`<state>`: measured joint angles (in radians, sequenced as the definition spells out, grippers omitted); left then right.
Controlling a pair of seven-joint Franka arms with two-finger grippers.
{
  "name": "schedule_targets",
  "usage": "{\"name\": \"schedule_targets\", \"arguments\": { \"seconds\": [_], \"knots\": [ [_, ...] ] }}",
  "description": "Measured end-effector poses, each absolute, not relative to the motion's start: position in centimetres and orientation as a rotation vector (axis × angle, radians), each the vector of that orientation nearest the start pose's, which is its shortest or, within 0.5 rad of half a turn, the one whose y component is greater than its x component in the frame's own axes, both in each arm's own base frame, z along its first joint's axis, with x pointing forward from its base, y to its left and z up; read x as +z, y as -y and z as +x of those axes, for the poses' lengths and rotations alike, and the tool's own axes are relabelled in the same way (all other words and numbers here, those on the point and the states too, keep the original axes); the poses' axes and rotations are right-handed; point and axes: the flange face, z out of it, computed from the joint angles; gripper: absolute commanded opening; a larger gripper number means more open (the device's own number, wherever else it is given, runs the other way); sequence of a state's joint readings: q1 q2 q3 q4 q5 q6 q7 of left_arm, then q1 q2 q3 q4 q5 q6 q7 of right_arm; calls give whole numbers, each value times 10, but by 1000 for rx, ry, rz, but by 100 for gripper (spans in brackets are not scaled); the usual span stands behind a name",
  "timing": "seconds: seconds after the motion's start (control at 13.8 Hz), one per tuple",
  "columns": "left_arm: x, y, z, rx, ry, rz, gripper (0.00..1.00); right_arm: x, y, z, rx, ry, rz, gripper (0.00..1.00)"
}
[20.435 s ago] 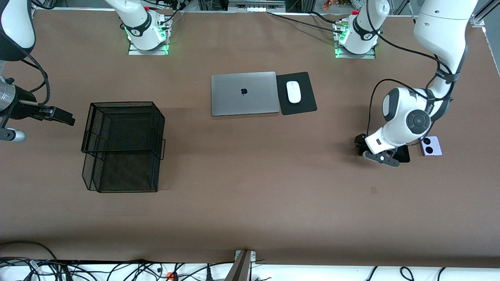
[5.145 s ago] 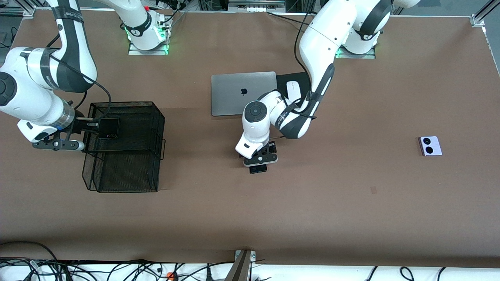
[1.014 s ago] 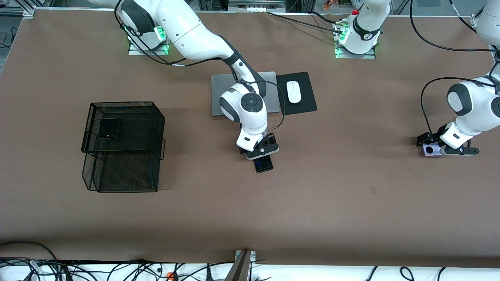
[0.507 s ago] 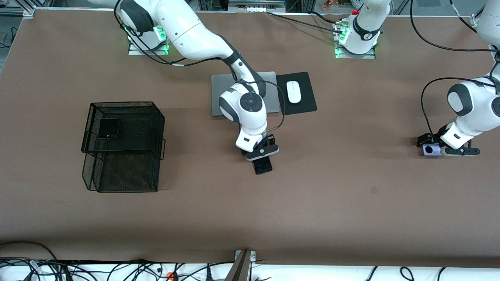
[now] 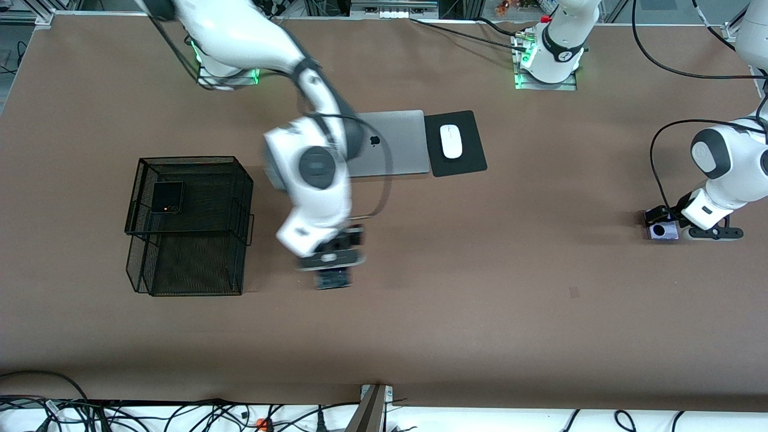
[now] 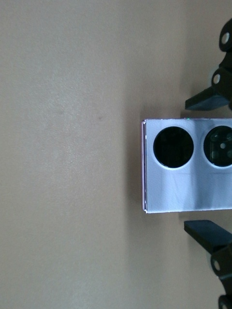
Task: Place phones with both arms
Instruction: 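Carry the tall phone into the basket with the right gripper and release it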
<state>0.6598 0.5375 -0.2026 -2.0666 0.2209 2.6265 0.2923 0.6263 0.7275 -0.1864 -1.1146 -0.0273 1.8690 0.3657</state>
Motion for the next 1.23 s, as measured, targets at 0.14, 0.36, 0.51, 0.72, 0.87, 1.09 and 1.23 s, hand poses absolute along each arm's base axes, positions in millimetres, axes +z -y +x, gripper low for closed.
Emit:
{"name": "schedule_targets", "arguments": {
  "seconds": [0.14,0.36,0.51,0.72,0.87,1.09,1.23],
  "knots": [
    [172,-259,532,-56,10,-3120,100,433,-279,674,-49,227,-3295,3],
    [170,-261,531,-58,14,-3121,100,438,-182,662,104,123,-3338,3],
    [168,-261,531,-54,14,-3123,100,421,-138,639,191,45,-3328,2],
    [162,-260,531,-61,13,-3126,100,390,-96,596,291,-23,-3291,2],
    [159,-260,531,-64,14,-3128,90,373,-82,573,359,-51,-3265,2],
    [164,-261,532,-71,13,-3125,41,356,-81,556,426,-80,-3216,2],
    [163,-261,533,-73,14,-3125,20,350,-84,553,440,-84,-3201,2]
  ]
}}
